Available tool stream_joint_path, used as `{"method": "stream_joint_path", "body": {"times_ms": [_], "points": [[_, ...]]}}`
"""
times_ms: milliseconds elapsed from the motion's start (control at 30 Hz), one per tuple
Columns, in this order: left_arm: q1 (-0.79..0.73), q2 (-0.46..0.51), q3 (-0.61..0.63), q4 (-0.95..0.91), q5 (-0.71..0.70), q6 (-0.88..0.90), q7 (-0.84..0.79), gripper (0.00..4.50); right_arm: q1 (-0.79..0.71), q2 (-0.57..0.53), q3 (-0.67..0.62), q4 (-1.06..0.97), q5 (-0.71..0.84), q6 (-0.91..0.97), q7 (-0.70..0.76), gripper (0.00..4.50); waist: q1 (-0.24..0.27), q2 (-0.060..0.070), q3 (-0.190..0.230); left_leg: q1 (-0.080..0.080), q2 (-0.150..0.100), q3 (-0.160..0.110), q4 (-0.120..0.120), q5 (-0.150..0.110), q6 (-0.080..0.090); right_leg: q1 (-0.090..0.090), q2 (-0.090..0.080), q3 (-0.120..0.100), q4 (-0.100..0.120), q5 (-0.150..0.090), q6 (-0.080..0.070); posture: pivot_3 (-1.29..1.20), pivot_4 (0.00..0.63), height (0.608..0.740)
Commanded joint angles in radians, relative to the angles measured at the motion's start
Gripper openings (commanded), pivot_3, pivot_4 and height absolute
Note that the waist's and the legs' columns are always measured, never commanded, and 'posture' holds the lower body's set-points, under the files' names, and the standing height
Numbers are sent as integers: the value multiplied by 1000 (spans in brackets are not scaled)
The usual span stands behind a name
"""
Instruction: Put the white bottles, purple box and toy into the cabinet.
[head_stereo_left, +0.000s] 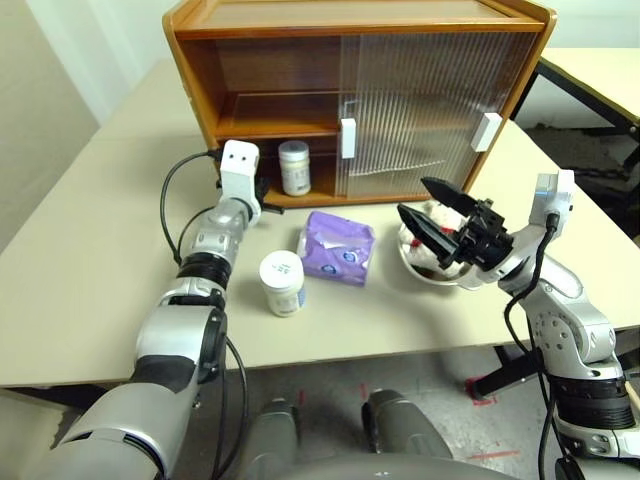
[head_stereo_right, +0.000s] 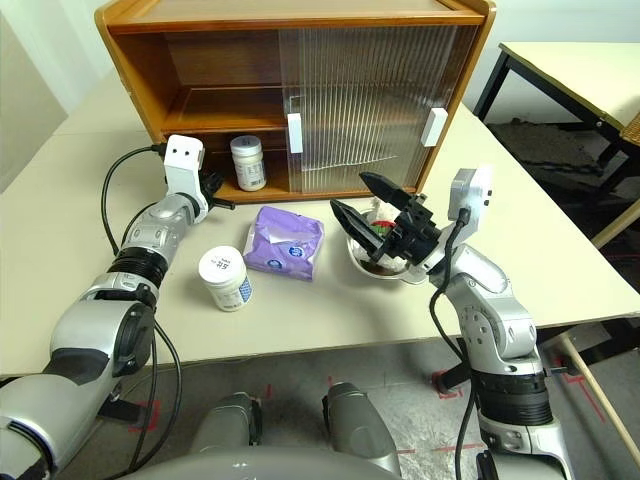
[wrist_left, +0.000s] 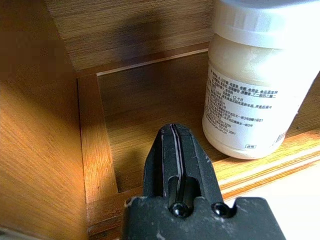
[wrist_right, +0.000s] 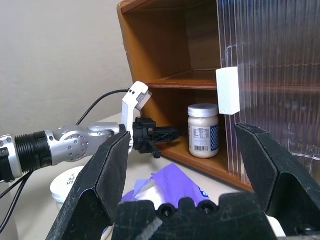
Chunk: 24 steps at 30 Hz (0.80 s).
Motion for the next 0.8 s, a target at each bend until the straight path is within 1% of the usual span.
{"method": "stream_joint_path", "body": {"times_ms": [33, 367, 500, 633, 800], "points": [[11, -16, -19, -39, 5, 20, -20, 37, -8, -5, -15, 18, 2, -20, 9, 4500, -2, 0, 0, 0, 0, 0, 0, 0, 0, 0, 0, 0, 0, 0, 0, -84, 0, 740], [16, -7, -32, -84, 13, 56, -27, 37, -17, 11, -5, 46, -3, -40, 25, 4500, -2, 0, 0, 0, 0, -1, -1, 0, 0, 1, 0, 0, -4, 0, 1, -73, 0, 740], [68, -15, -45, -178, 13, 90, -24, 37, -32, 15, -6, 67, -2, -53, 32, 4500, -3, 0, 0, -1, 0, -1, -2, 0, 0, 1, 0, 0, -5, 1, 1, -70, 0, 740], [97, -11, -33, -240, -3, 122, -18, 37, -40, 35, -9, 79, 12, -55, 31, 4500, -10, 0, 0, -1, 0, -1, -5, 2, 3, 1, 0, 1, -8, 1, 1, -56, 0, 740], [80, 14, -24, -256, -1, 146, -2, 37, -50, 51, 0, 102, 4, -65, 41, 4500, -11, 0, 0, 0, 0, -2, -14, 3, 5, -2, 1, 2, -11, 1, 1, -35, 0, 740]]}}
